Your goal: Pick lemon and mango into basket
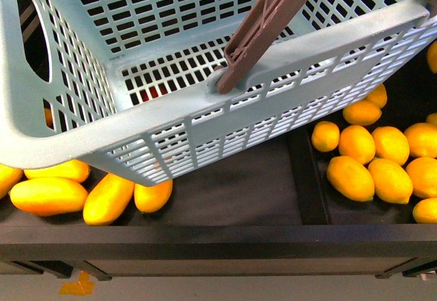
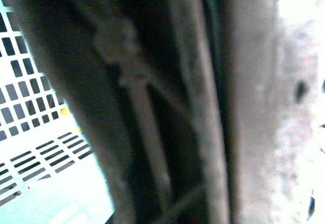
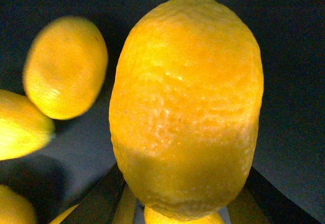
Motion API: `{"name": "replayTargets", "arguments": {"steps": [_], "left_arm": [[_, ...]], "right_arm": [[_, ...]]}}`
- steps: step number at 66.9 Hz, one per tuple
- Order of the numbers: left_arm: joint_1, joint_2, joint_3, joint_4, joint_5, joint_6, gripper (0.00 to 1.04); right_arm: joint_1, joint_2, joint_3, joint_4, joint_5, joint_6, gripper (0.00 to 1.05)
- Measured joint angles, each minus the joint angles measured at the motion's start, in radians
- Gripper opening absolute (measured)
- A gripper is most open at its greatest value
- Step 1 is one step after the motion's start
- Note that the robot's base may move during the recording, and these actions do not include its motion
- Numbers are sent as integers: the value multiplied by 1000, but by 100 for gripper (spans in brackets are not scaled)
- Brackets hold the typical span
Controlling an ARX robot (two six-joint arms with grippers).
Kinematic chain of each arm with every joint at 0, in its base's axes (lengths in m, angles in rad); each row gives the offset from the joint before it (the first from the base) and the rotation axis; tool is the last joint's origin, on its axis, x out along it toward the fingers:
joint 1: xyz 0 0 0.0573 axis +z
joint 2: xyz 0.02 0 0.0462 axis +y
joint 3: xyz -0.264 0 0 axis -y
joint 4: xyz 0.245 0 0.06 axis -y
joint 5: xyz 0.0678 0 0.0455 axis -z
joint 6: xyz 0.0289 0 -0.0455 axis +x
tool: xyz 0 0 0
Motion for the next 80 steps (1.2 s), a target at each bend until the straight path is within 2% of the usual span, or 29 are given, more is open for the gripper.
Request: {"name": "replayTargets", "arguments": {"steps": [17, 26, 36, 39, 49, 59, 68, 80], "left_arm": [[0, 0, 0, 0, -1, 0, 15], [0, 0, 0, 0, -1, 0, 15], [0, 0, 0, 0, 0, 0, 15], [0, 0, 0, 0, 0, 0, 15], [0, 0, 0, 0, -2, 0, 15], [0, 0, 0, 0, 0, 0, 15], [0, 0, 0, 0, 0, 0, 15], [0, 0, 0, 0, -1, 0, 15]], "right_arm": [[-20, -436, -542, 294, -212, 161, 40], [-20, -660, -783, 400, -307, 248, 40], [6, -920, -996, 470, -340, 354, 40], [38, -1027, -1062, 483, -343, 399, 40], [213, -1217, -1125, 528, -258, 538, 39], [403, -1213, -1105, 537, -109, 562, 39], [501, -1144, -1072, 552, -30, 562, 39], [580, -1054, -1010, 546, 45, 553, 39]]}}
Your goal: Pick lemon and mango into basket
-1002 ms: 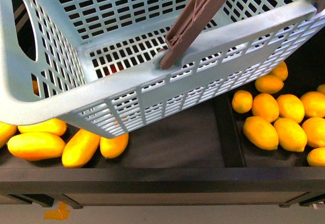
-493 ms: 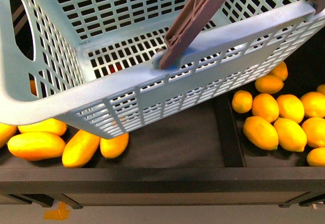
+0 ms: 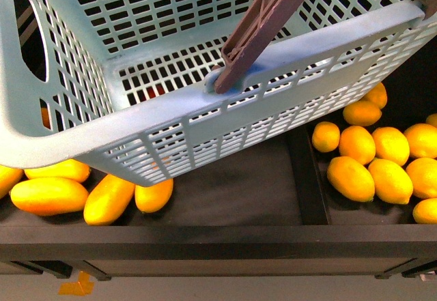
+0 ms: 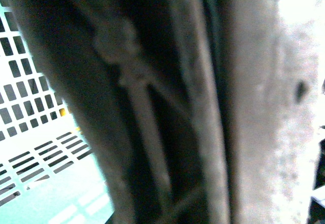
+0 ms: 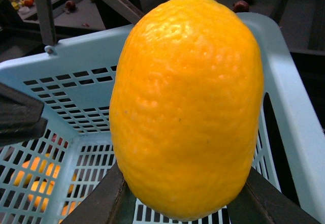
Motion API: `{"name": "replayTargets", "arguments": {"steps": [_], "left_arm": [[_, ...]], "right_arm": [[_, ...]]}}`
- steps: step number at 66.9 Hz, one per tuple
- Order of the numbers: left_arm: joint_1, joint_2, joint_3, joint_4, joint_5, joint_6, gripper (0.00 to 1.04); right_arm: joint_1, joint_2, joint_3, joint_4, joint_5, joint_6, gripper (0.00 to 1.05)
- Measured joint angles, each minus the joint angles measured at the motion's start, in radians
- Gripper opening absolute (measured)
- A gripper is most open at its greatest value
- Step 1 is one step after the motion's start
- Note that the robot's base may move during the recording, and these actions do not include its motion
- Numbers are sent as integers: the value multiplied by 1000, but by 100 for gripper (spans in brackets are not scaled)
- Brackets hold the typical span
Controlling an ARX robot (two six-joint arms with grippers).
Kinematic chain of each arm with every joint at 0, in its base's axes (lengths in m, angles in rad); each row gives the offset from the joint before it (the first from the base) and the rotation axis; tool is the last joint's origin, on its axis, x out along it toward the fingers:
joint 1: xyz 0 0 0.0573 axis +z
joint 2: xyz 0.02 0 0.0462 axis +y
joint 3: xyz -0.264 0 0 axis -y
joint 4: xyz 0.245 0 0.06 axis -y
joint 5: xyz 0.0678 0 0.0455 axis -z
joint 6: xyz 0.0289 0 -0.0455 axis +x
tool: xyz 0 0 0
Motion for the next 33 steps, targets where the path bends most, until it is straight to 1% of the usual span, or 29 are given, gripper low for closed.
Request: {"name": "replayTargets", "arguments": {"steps": [16, 17, 18, 22, 23, 27, 28, 33], "left_arm": [[0, 0, 0, 0, 0, 0, 15], [0, 0, 0, 0, 0, 0, 15], [0, 0, 0, 0, 0, 0, 15], [0, 0, 0, 0, 1, 0, 15], [0, 0, 0, 0, 1, 0, 15], [0, 0, 0, 0, 0, 0, 15], [0, 0, 0, 0, 0, 0, 15], [0, 0, 0, 0, -1, 0, 15]], "right_arm": [[53, 68, 79, -51, 85, -2, 40], [55, 69, 82, -54, 90, -2, 42], [56, 71, 85, -59, 101, -1, 46], [56, 72, 87, -63, 117, 1, 53], [56, 72, 87, -64, 124, 3, 56], [54, 72, 87, -64, 129, 11, 63], [50, 71, 87, -64, 130, 14, 67], [37, 62, 85, -63, 146, 27, 77]]}}
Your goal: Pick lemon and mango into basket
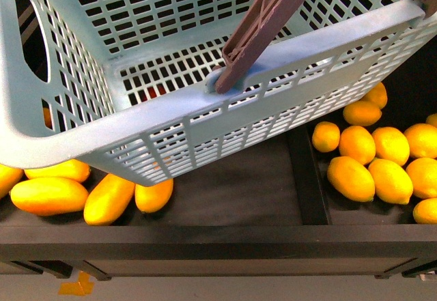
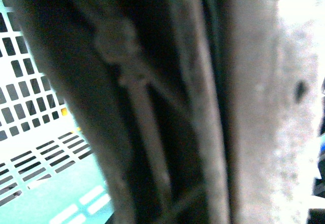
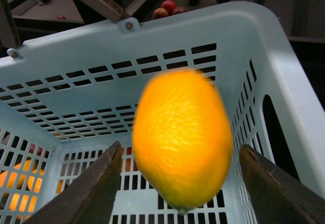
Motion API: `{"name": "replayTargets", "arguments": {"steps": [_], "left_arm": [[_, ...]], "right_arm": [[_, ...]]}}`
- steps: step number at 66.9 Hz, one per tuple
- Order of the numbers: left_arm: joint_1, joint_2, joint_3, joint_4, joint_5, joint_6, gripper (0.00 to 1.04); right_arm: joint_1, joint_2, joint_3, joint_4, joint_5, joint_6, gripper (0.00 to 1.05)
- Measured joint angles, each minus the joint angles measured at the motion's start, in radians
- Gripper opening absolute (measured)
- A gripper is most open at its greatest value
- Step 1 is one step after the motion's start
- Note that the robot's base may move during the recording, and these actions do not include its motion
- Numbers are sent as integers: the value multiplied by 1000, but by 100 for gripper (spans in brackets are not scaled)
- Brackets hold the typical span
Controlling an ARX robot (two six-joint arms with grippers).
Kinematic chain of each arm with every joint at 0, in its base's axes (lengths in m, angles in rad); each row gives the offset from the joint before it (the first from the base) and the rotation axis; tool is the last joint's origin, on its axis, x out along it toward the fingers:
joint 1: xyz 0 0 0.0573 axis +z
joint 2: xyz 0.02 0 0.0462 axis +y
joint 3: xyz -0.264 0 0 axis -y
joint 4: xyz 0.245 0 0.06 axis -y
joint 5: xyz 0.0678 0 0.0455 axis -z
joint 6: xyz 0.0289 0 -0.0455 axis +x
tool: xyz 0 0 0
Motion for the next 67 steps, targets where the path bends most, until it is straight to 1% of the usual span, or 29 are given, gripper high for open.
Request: {"name": "replayTargets", "arguments": {"steps": [6, 8, 9, 15, 17, 18, 19, 21, 22, 26, 30, 33, 35, 38, 43, 45, 50, 52, 60, 63, 67], "left_arm": [[0, 0, 0, 0, 0, 0, 15], [0, 0, 0, 0, 1, -2, 15], [0, 0, 0, 0, 0, -3, 15], [0, 0, 0, 0, -3, -4, 15], [0, 0, 0, 0, -8, -1, 15], [0, 0, 0, 0, -8, -2, 15], [0, 0, 0, 0, -8, -1, 15], [0, 0, 0, 0, -7, 0, 15], [0, 0, 0, 0, -7, 0, 15], [-2, 0, 0, 0, 0, 0, 15], [-2, 0, 0, 0, 6, -3, 15], [-2, 0, 0, 0, 8, -7, 15], [-1, 0, 0, 0, 6, -8, 15], [-1, 0, 0, 0, -2, -3, 15], [-1, 0, 0, 0, -3, 0, 15], [-1, 0, 0, 0, -2, -2, 15], [-1, 0, 0, 0, -2, -3, 15], [-1, 0, 0, 0, -2, -2, 15], [-1, 0, 0, 0, -1, -1, 15], [-1, 0, 0, 0, 2, -2, 15], [-1, 0, 0, 0, 2, -3, 15]], "right_arm": [[-26, -25, -14, 6, 34, 19, 89], [-45, -47, -27, 9, 64, 27, 96], [-54, -61, -34, 12, 77, 32, 97], [-88, -113, -58, 16, 100, 50, 96], [-93, -124, -64, 29, 126, 48, 95], [-92, -127, -69, 47, 148, 45, 94], [-91, -137, -87, 93, 201, 29, 90], [-90, -144, -107, 140, 251, 17, 87], [-89, -154, -130, 181, 291, 0, 84], [-92, -179, -195, 259, 344, -21, 75], [-100, -207, -262, 300, 349, -35, 66], [-109, -238, -327, 326, 344, -42, 57], [-113, -250, -350, 334, 341, -44, 54], [-123, -288, -415, 355, 329, -50, 43], [-134, -326, -472, 373, 320, -56, 33], [-143, -357, -514, 385, 314, -57, 24], [-156, -404, -575, 396, 299, -60, 10], [-163, -433, -610, 400, 292, -60, 2], [-179, -506, -687, 400, 277, -63, 2], [-215, -542, -717, 397, 219, -64, 2], [-241, -584, -747, 387, 217, -63, 2]]}}
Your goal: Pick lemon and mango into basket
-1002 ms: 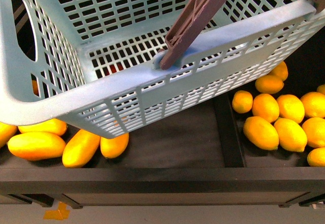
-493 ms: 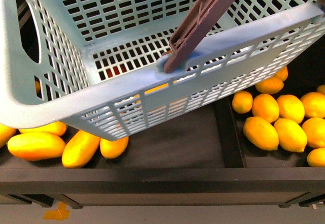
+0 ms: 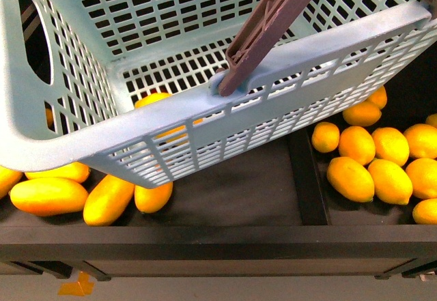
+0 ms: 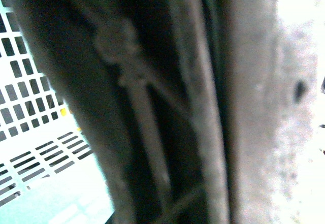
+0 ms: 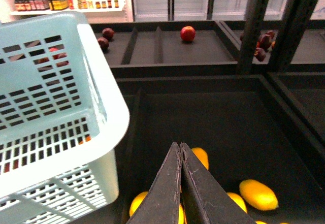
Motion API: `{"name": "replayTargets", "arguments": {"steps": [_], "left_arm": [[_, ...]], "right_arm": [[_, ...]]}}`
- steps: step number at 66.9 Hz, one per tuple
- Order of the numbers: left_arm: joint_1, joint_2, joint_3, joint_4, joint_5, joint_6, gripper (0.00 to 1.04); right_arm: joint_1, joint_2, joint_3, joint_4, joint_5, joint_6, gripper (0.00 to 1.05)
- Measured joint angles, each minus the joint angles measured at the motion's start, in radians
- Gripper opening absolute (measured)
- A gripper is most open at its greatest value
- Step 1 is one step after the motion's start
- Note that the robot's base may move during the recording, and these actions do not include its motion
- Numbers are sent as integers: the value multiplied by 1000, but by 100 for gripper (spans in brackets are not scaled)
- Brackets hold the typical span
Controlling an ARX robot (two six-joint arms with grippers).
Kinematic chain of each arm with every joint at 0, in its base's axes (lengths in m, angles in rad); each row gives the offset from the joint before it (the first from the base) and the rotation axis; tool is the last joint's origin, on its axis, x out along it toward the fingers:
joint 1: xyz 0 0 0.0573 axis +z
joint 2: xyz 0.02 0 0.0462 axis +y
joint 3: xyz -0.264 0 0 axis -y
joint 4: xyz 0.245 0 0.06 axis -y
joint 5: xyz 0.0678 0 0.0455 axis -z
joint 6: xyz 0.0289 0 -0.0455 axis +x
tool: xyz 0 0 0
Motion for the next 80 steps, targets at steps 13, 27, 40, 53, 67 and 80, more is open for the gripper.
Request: {"name": "replayTargets", "arguments": {"steps": [13, 27, 40, 53, 67, 80], "left_arm": [[0, 0, 0, 0, -4, 1, 15], [0, 0, 0, 0, -4, 0, 15], [0, 0, 0, 0, -4, 1, 15], [0, 0, 0, 0, -2, 0, 15], [-14, 0, 0, 0, 24, -8, 15], [-6, -2, 0, 0, -1, 1, 15]], "right_arm": [[-5, -146, -84, -66, -4, 0, 2], [-5, -245, -119, -122, -4, -1, 16], [-5, -247, -119, -122, -4, -1, 47], [-5, -247, -119, -122, -4, -1, 80], [-8, -250, -119, -123, -4, -1, 96], [-8, -250, -121, -125, -5, -1, 96]]}}
